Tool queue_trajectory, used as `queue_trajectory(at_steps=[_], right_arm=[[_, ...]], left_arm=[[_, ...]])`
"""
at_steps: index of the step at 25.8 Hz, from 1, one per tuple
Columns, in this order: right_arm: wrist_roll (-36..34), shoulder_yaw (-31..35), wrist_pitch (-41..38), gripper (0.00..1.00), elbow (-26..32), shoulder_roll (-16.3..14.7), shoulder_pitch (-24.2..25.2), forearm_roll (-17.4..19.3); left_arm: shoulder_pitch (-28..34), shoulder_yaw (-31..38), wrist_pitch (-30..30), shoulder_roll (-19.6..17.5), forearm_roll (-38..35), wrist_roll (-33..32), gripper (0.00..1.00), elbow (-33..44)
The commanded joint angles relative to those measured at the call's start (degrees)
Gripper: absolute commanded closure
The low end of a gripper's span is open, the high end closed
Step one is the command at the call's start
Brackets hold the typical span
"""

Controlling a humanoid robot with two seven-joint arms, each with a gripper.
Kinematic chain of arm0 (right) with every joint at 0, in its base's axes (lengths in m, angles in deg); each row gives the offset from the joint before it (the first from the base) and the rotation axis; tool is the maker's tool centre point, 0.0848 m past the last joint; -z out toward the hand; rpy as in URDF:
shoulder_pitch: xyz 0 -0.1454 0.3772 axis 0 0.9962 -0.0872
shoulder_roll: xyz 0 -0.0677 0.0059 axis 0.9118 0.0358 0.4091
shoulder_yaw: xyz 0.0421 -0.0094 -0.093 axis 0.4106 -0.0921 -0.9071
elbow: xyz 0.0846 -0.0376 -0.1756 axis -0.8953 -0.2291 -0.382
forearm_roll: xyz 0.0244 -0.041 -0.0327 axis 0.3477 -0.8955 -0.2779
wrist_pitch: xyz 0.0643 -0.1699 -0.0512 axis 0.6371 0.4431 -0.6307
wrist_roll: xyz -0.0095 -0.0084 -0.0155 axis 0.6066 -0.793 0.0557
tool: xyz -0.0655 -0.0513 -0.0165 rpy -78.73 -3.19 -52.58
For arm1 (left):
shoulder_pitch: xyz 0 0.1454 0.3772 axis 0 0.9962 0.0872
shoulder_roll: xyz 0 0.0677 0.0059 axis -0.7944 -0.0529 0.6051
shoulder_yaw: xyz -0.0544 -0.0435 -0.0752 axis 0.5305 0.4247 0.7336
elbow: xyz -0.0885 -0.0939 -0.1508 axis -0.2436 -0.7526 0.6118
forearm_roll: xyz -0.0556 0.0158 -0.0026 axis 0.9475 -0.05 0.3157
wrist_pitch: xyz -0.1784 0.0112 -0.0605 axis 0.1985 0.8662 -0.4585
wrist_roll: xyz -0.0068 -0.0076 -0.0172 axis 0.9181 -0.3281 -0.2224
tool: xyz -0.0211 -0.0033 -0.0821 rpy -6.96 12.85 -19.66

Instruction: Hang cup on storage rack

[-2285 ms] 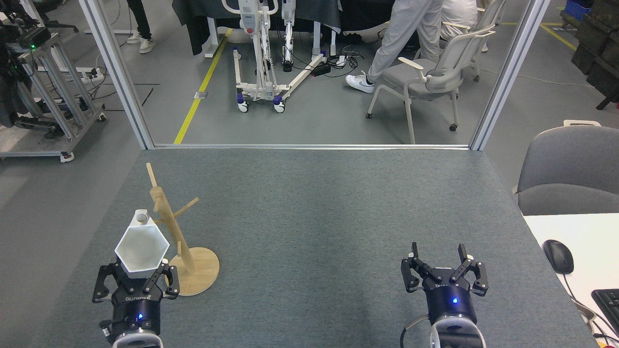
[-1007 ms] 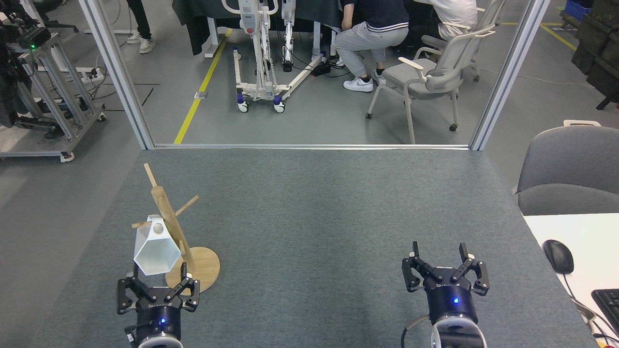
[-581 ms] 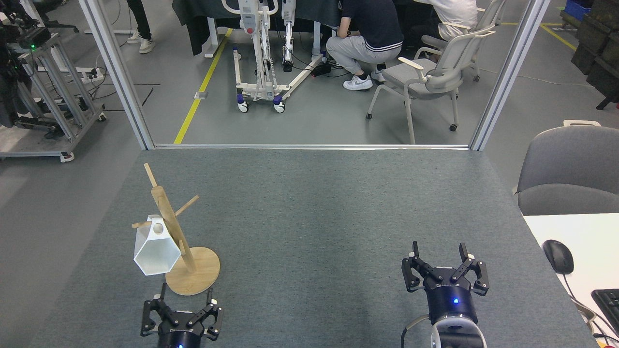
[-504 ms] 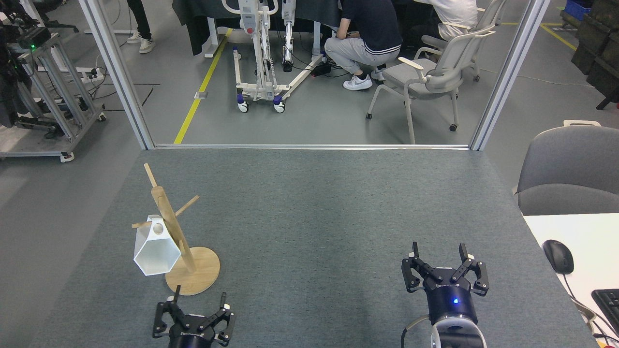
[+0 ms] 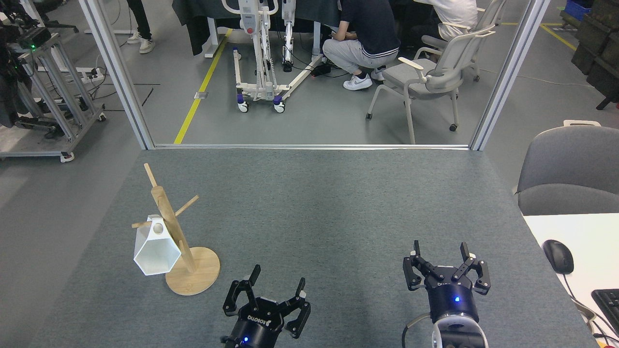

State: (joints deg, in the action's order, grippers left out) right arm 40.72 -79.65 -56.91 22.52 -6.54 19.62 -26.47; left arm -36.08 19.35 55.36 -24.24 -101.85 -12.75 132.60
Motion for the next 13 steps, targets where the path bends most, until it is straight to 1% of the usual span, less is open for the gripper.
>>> queue_trajectory(at_steps=[1,3,5,6,9,13], right_arm=[[0.0,0.3,-0.5,0.0,0.5,-0.3,0.1,0.5],[0.0,0.7,-0.7,0.0,0.5,-0.7,0.1,1.0],[0.0,2.5,-1.3,0.0,0.5,-1.0,0.1,3.1],[0.0,3.3,-2.6,0.0,0.5,-1.3,0.1,4.3],[0.1,6.8,-7.4,0.0,0.5,-2.5,0.2,6.2],[0.2,10.8,-12.0,0.0,0.2,-2.8,0.6,6.4]], left_arm=[[-3.2,-0.6,3.3,2.3,5.2,-0.3,0.01,0.0],[-4.2,-2.1,7.7,2.4,6.8,0.1,0.01,0.4],[-6.0,-2.3,11.6,2.6,6.8,0.3,0.01,0.4],[-7.3,-2.3,12.6,2.7,6.7,0.1,0.01,-0.1],[-12.0,-2.2,12.9,2.7,6.0,-0.5,0.01,-3.3],[-15.4,-2.2,13.1,2.6,5.3,-2.0,0.01,-5.7]])
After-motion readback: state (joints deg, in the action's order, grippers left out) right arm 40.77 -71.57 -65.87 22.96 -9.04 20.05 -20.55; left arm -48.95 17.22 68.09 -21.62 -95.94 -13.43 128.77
